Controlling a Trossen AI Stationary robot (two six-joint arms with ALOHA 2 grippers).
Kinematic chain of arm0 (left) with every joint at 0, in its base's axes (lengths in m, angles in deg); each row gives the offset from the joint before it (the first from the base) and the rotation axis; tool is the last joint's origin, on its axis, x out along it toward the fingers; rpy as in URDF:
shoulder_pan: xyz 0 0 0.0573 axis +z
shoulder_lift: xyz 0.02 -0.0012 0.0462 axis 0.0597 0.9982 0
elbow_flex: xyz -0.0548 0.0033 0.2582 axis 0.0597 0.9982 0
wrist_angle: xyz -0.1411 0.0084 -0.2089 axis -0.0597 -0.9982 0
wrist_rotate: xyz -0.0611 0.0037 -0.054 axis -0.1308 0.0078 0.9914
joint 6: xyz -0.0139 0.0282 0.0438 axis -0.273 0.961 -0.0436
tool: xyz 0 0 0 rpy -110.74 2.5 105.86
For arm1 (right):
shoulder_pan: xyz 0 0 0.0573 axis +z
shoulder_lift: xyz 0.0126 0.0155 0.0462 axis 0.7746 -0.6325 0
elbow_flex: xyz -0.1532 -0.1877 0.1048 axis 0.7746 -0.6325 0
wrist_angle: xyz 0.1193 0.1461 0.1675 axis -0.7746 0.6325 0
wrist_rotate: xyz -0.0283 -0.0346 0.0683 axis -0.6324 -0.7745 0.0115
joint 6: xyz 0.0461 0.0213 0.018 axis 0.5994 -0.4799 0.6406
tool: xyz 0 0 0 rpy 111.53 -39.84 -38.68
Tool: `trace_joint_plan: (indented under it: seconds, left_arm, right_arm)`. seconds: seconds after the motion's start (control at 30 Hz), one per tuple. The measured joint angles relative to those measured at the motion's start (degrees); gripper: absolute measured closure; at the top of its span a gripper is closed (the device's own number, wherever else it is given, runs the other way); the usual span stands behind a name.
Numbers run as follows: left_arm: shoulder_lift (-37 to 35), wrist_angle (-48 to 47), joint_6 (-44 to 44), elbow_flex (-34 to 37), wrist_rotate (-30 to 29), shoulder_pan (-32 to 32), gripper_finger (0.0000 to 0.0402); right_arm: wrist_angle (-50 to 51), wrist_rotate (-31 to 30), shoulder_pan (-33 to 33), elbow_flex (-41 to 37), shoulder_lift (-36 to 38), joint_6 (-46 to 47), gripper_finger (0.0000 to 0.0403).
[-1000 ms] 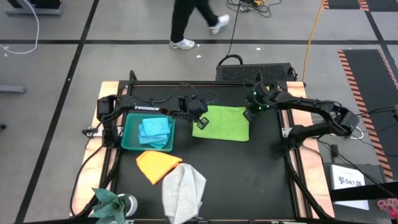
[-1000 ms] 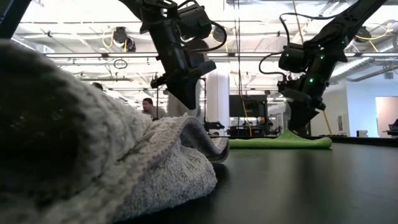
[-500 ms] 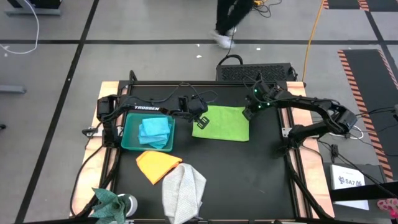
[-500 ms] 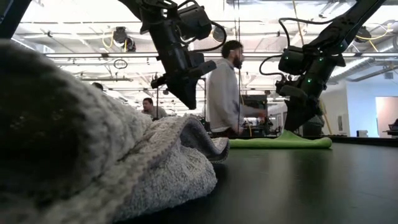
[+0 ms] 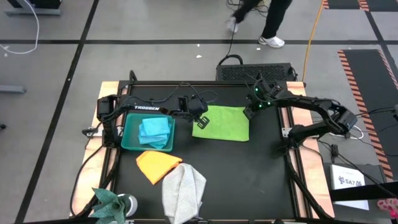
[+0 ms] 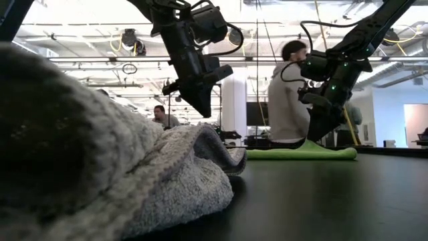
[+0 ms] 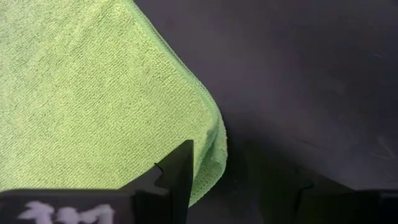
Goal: Fold microfiber towels
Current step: Fold the green microfiber towel
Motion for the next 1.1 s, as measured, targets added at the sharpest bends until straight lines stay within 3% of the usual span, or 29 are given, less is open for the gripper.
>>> trace_joint_plan:
  seconds: [0.47,0.6,0.8,0.97,1.1]
  left_arm:
    - [0.0,0.0,-0.7,0.0,0.7,2.7,0.0367]
    - [0.0,-0.1,0.2,0.0,5.0,4.9,0.0344]
    - [0.0,0.0,-0.6,0.0,5.9,5.7,0.0301]
    - [0.0,0.1,-1.1,0.0,6.0,5.6,0.0289]
    - [0.0,0.2,-1.5,0.0,6.3,5.6,0.0289]
  right_arm:
    - [-0.9,0.0,0.0,-1.3,0.0,-0.1,0.0263]
    - [-1.9,0.0,0.0,-3.6,0.0,0.4,0.0263]
    - [-3.3,0.0,0.0,-4.7,0.0,0.4,0.0263]
    - [-7.3,0.0,0.0,-4.7,0.0,1.0,0.0263]
    - [-5.0,0.0,0.0,-4.7,0.5,3.5,0.0263]
